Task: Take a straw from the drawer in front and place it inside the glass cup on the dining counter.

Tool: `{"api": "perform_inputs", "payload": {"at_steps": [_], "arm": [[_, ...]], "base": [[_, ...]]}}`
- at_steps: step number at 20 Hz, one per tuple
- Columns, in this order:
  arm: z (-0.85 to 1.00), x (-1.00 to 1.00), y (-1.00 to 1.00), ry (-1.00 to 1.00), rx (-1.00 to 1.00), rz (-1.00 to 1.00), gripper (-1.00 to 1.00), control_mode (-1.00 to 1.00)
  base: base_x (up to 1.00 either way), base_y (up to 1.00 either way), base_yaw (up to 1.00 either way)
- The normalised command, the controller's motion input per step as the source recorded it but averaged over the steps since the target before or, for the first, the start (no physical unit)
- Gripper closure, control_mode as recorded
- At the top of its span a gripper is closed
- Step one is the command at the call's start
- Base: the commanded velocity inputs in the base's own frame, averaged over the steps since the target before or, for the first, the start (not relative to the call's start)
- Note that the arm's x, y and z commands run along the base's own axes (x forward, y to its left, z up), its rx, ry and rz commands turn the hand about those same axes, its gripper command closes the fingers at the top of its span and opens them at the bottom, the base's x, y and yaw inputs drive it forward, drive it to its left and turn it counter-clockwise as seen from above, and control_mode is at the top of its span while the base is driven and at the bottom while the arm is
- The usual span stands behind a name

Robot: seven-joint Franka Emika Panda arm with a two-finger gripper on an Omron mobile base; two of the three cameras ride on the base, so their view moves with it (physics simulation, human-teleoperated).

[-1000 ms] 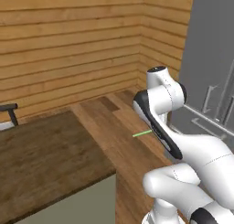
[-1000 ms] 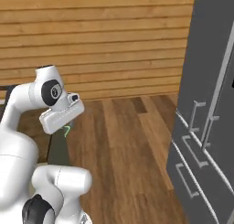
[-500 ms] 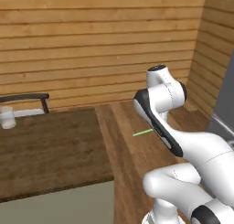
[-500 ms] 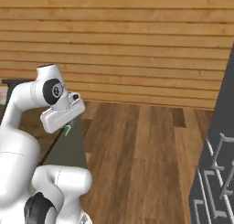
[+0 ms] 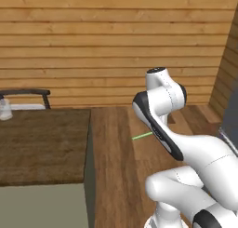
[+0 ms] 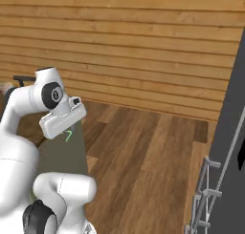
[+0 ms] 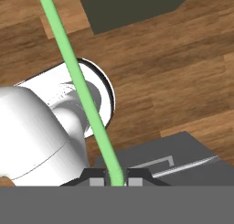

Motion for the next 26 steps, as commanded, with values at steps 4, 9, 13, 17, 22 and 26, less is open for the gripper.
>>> {"api": "perform_inputs", "payload": {"at_steps": [4, 9, 13, 17, 22, 26], "arm": [[0.0, 0.0, 0.0, 0.0, 0.0, 0.0, 1.0, 1.0], [0.0, 0.0, 0.0, 0.0, 0.0, 0.0, 1.0, 1.0], [0.0, 0.0, 0.0, 0.0, 0.0, 0.0, 1.0, 1.0], [0.0, 0.0, 0.0, 0.0, 0.0, 0.0, 1.0, 1.0], [0.0, 0.0, 0.0, 0.0, 0.0, 0.0, 1.0, 1.0], [0.0, 0.0, 0.0, 0.0, 0.0, 0.0, 1.0, 1.0]], "base": [[0.28, -0.9, 0.15], [1.0, -0.27, 0.1], [1.0, -0.03, 0.07], [1.0, 0.0, 0.07], [1.0, 0.09, 0.24], [1.0, 0.16, 0.43]]}}
